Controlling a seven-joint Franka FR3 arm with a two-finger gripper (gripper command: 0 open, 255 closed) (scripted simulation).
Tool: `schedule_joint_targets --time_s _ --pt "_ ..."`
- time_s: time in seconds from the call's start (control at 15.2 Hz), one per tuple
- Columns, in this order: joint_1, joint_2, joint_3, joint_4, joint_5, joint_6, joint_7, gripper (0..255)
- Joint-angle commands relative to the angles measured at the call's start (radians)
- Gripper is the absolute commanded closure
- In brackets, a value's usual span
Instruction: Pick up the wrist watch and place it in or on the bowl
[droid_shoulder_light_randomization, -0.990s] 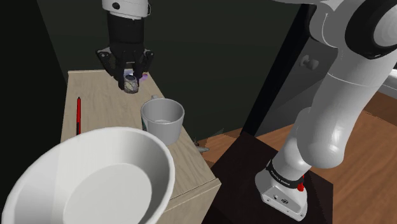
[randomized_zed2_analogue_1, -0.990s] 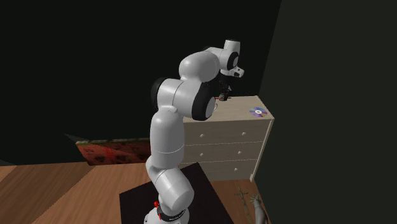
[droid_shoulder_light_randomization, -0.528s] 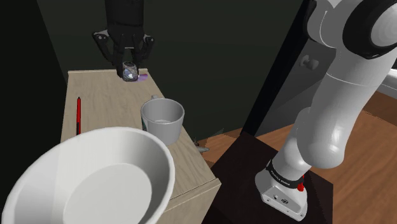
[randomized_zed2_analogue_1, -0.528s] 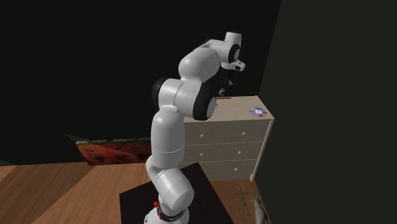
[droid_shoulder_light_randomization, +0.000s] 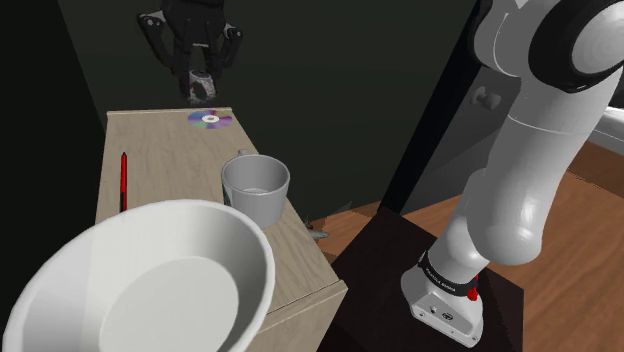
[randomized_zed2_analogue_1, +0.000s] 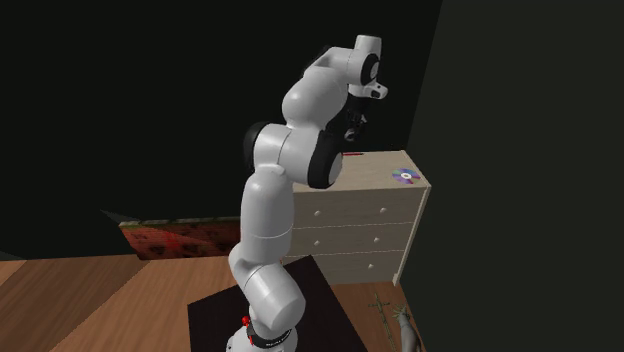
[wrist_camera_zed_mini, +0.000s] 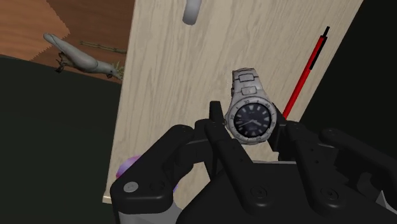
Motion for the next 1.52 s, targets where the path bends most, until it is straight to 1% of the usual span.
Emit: schedule_joint_targets --time_s 0.0,0.26,0.59,0.92,1.25,1.32,1.45 --pt "0.012 -0.008 0.008 0.004 0.001 -0.011 0.021 255" --pt "0.054 -0.053 0.042 -0.055 0.015 0.009 0.099 255" --pt "0.111 -0.082 0.091 -0.094 0.021 0.026 0.207 255" --pt "0.176 -0.081 0.144 -0.097 0.012 0.033 0.325 255" --pt "0.254 -0.047 0.199 -0.066 -0.016 0.032 0.453 255" --pt "0.263 -0.042 0.205 -0.06 -0.021 0.032 0.468 255" --pt "0.258 -0.053 0.203 -0.1 -0.014 0.062 0.463 255"
